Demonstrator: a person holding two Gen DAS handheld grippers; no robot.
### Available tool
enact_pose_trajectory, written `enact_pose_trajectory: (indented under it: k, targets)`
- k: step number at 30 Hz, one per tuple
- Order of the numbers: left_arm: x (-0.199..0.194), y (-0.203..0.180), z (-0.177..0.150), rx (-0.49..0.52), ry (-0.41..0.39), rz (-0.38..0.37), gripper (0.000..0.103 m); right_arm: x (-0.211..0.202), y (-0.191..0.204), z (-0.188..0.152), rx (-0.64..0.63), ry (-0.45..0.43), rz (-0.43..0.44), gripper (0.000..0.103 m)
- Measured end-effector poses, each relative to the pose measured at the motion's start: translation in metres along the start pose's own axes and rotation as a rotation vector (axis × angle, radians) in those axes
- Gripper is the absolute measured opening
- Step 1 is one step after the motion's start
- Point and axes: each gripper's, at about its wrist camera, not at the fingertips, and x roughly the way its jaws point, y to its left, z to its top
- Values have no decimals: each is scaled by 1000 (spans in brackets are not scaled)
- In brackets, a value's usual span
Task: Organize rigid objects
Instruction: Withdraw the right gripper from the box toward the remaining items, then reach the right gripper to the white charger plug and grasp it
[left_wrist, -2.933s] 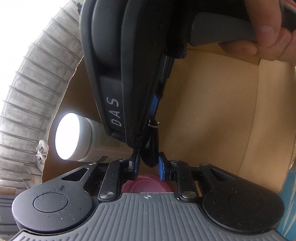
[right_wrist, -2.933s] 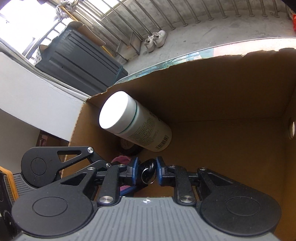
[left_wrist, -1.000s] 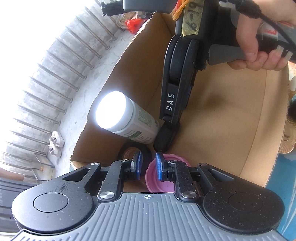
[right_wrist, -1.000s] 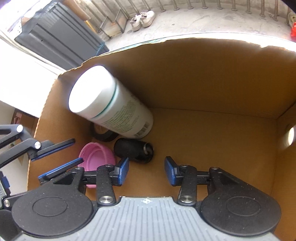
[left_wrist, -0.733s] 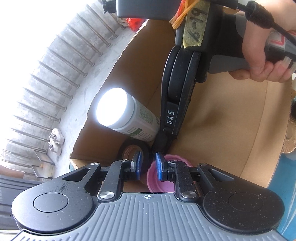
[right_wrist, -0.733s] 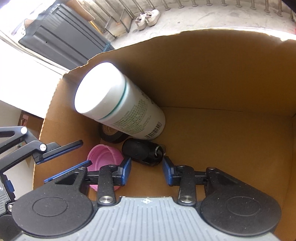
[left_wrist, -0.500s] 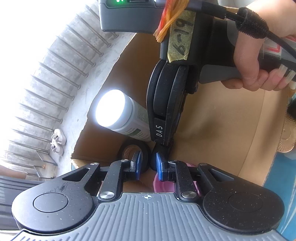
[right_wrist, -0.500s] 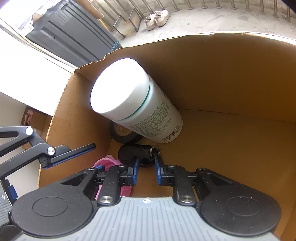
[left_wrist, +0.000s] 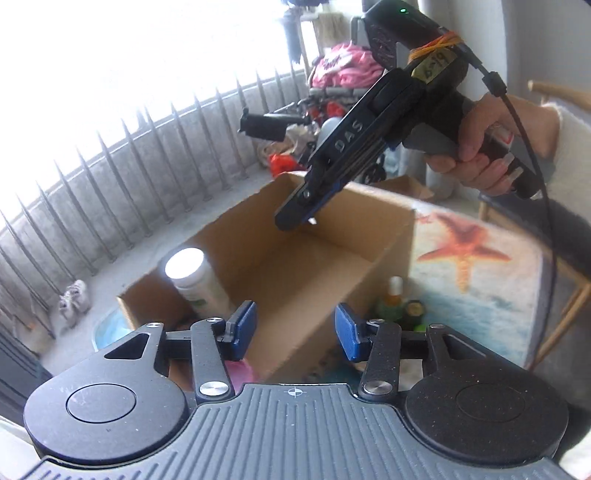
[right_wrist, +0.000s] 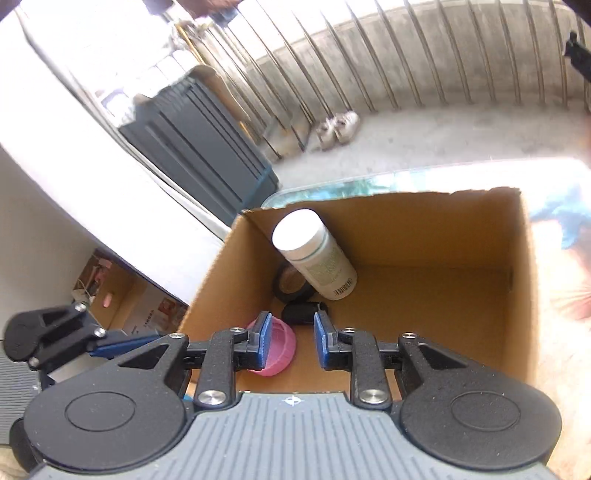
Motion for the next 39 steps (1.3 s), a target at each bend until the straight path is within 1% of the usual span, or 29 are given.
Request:
enact_pose_trajectory:
  k: [1,2,3,4,5,6,7,8,10,11,12,13,16,17,18,19,20,21,22,24,26,31,34,39]
  targets:
    - [-3,-12,-8,-41,-14,-37,49,-19,7,-7,-29,-33,4,33]
    - [-2,-23,-18,-72,-35,-73,49,-34,10,-14,-56,-74,3,41]
    - [-1,-32,-30,-102,-58,-107,49,-29,31,-21,-78,-110,-3,45]
    - [5,-41,-41,-127,-76,-129,49,-37,32,-31,-92,-129,-7,47]
    - [11,-49,-51,-142,-92,-124,50,-44,33,-43,-100,-149,-7,47]
    - [17,-58,-58,-155,-103,-104,51,-58,33,-56,-97,-174,-6,47]
    - [26,-68,-66,-181,-109,-53,51,-72,31,-72,-86,-200,-10,47]
    - [35,-74,-71,-211,-106,-15,51,-78,29,-86,-69,-228,-16,47]
    - [50,-84,-80,-275,-101,53,52,-77,20,-114,-8,-325,-40,47]
    - [56,-86,-86,-308,-115,72,54,-79,15,-128,24,-354,-50,47]
    - [60,-90,-88,-330,-130,76,57,-77,9,-140,54,-367,-51,47]
    - [65,-92,-89,-351,-142,73,64,-73,3,-148,87,-373,-52,47]
    - [74,-97,-90,-403,-154,110,65,-61,-16,-165,183,-342,-56,48]
    - [76,-99,-90,-404,-159,139,64,-55,-20,-169,196,-329,-55,48]
    - [78,-103,-89,-385,-160,170,63,-53,-23,-173,201,-320,-57,48]
    - [80,-108,-87,-349,-155,200,59,-52,-25,-175,204,-314,-61,48]
    - [81,-111,-86,-330,-148,215,52,-49,-26,-180,203,-306,-66,48]
    - [83,-112,-86,-333,-133,219,50,-46,-28,-184,206,-303,-70,48]
    - [84,-110,-87,-345,-118,208,46,-45,-28,-185,208,-301,-70,48]
    - [82,-108,-90,-355,-126,200,46,-46,-31,-193,213,-284,-61,48]
    - [81,-106,-92,-350,-119,194,46,-47,-29,-195,200,-269,-57,48]
    - [73,-102,-97,-347,-93,152,46,-40,-19,-198,153,-227,-36,48]
    - [65,-101,-102,-352,-81,132,46,-33,-12,-201,138,-202,-16,53]
    - [54,-104,-111,-362,-70,112,46,-22,0,-209,126,-165,25,56]
